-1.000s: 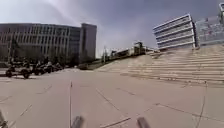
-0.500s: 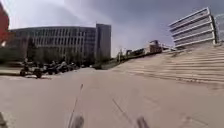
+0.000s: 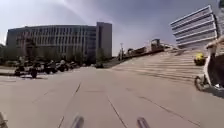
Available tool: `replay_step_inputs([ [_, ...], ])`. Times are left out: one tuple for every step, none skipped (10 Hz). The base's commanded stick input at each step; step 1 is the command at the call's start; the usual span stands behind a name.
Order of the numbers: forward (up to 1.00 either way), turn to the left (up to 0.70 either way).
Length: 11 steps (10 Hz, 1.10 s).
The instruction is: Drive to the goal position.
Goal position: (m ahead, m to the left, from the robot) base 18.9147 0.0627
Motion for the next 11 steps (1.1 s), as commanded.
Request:
replay_step_inputs([
  [0.99, 0.0],
  [0.99, 0.0],
  [0.99, 0.0],
  [0.99, 0.0],
  [0.99, 0.0],
  [0.99, 0.0],
  [0.99, 0.0],
  [0.99, 0.0],
  [0.99, 0.21],
  [0.99, 0.4],
  [0.99, 0.4],
])
